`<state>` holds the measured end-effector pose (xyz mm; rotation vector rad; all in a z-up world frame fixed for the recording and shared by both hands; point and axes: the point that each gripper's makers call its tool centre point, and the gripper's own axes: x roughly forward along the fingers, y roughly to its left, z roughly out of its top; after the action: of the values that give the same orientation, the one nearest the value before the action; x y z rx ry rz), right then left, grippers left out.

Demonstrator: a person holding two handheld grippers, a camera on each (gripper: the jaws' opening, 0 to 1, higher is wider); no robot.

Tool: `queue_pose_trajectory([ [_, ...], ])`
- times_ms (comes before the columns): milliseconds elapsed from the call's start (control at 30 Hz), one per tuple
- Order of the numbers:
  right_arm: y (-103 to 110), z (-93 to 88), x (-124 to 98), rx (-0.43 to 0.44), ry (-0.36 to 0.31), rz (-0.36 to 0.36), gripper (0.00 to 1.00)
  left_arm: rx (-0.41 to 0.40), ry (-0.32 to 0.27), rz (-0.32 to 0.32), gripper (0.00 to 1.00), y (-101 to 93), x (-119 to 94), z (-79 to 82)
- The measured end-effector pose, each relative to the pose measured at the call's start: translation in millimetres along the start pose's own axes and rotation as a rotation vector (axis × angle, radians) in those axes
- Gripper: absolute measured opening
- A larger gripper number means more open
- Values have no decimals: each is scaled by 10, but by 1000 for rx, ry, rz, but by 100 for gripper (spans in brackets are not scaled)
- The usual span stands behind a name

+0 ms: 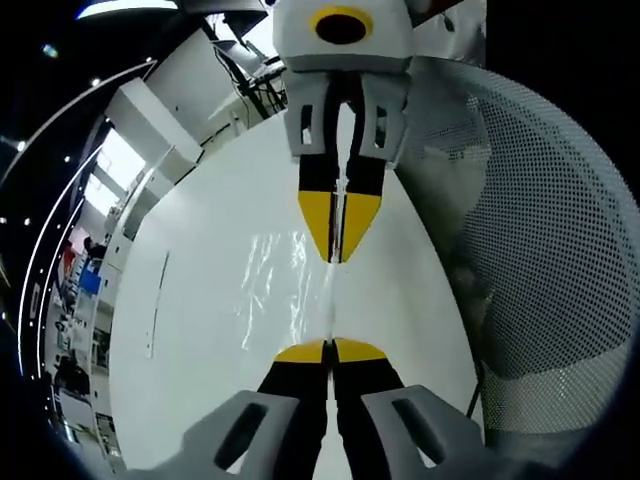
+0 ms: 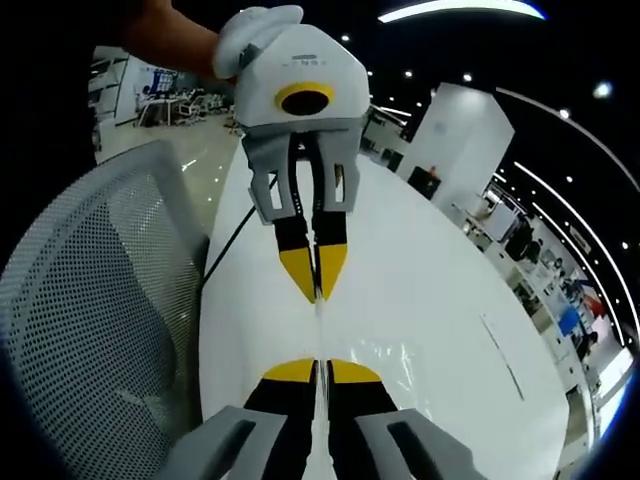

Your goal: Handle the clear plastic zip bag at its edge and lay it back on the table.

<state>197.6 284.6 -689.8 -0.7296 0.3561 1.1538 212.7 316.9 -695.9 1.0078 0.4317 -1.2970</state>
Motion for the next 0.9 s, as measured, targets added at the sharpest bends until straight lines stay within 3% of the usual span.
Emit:
queue_pose_trajectory([
  [400,21,188,97,-20,-27,3,7,-38,10,-18,0,-14,13,47],
  [900,7,257,188,-41,-28,4,2,-50,1,-38,0,-21,33,175],
])
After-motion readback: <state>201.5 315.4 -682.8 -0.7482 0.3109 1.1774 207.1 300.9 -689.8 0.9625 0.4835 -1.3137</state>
